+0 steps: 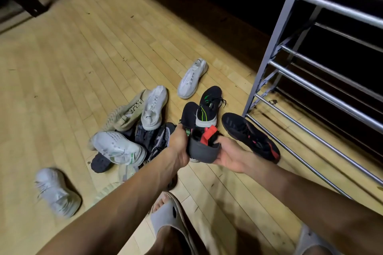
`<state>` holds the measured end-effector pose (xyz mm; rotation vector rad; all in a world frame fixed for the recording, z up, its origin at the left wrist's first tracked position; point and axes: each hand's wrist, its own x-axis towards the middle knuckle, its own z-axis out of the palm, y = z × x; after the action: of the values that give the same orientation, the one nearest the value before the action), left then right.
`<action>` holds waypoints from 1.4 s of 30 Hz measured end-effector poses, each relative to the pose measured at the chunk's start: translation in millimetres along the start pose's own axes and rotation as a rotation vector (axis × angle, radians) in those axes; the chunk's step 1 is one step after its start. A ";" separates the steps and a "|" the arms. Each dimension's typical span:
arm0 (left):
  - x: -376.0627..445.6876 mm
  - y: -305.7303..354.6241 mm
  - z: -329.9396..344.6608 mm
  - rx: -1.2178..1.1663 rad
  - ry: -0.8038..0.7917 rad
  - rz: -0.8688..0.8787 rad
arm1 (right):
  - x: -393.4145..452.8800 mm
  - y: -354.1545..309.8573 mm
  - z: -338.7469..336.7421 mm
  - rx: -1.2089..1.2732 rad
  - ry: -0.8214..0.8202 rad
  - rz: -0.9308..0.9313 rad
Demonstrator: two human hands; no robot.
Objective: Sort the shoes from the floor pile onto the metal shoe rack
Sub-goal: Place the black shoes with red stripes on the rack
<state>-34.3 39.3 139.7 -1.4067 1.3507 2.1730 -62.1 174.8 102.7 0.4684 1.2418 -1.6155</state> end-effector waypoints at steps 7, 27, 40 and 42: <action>-19.7 21.2 -10.3 0.059 -0.035 -0.015 | -1.9 6.7 33.1 0.000 0.188 0.002; 17.1 -18.6 20.0 0.189 -0.103 0.012 | 7.3 -11.1 -17.7 -0.024 0.360 -0.049; 30.4 -82.5 102.1 0.183 -0.167 -0.097 | -8.7 7.7 -115.1 -0.105 0.502 -0.075; 33.4 -87.2 118.1 0.163 -0.202 -0.097 | -11.4 5.6 -129.1 -0.117 0.546 -0.102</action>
<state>-70.6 171.1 76.6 -1.1363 1.3236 2.0298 -85.5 294.1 57.6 0.8176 1.7782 -1.5375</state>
